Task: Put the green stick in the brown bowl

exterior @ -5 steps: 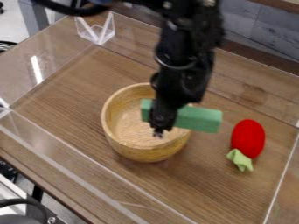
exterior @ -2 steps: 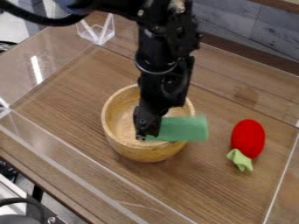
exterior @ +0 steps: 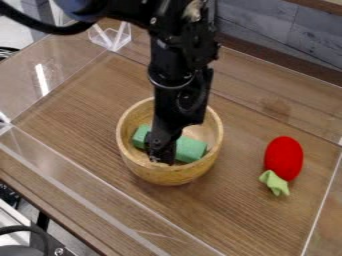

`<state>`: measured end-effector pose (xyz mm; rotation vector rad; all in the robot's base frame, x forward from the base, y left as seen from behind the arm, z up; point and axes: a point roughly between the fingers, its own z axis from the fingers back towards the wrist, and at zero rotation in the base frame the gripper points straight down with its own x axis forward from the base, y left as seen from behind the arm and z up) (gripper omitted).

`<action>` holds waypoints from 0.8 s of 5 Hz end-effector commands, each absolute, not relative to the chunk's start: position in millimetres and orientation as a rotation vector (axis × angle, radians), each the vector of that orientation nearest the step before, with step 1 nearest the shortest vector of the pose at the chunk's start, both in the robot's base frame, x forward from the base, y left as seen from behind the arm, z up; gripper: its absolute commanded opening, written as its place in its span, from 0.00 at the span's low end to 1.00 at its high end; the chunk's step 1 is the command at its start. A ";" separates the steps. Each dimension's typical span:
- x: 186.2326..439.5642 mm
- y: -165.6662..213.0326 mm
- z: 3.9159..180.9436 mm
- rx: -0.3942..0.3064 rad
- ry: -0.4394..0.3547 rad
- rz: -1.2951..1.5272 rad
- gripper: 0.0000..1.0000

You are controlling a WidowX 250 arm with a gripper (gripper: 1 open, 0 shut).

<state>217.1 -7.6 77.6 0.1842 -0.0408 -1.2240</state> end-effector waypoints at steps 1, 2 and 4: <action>221.7 -3.8 73.7 0.184 -0.052 -1.207 1.00; 222.2 -0.7 66.3 0.176 -0.048 -1.199 1.00; 222.9 1.5 57.2 0.164 -0.049 -1.187 0.00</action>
